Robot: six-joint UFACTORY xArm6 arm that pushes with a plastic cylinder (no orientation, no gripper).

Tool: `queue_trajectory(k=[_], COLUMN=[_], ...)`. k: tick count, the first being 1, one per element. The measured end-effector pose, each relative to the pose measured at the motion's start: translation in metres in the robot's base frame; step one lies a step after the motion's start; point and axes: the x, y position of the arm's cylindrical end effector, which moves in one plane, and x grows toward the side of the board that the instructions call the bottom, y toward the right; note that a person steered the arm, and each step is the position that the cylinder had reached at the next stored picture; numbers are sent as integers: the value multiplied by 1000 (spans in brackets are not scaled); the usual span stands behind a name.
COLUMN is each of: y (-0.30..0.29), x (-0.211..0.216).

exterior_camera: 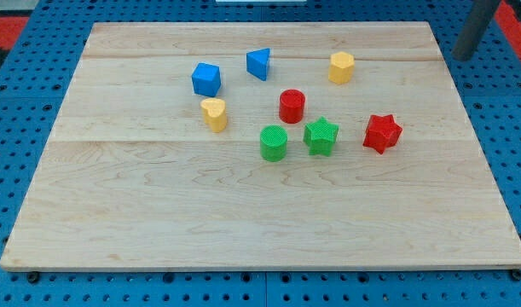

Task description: Move the red star towards bottom right

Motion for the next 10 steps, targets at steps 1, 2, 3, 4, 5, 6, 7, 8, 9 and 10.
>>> queue_trajectory(k=[1, 2, 3, 4, 5, 6, 7, 8, 9, 10], y=[-57, -119, -132, -132, -132, -132, -132, -135, -151, -155], x=[26, 38, 46, 78, 102, 119, 132, 144, 144, 157])
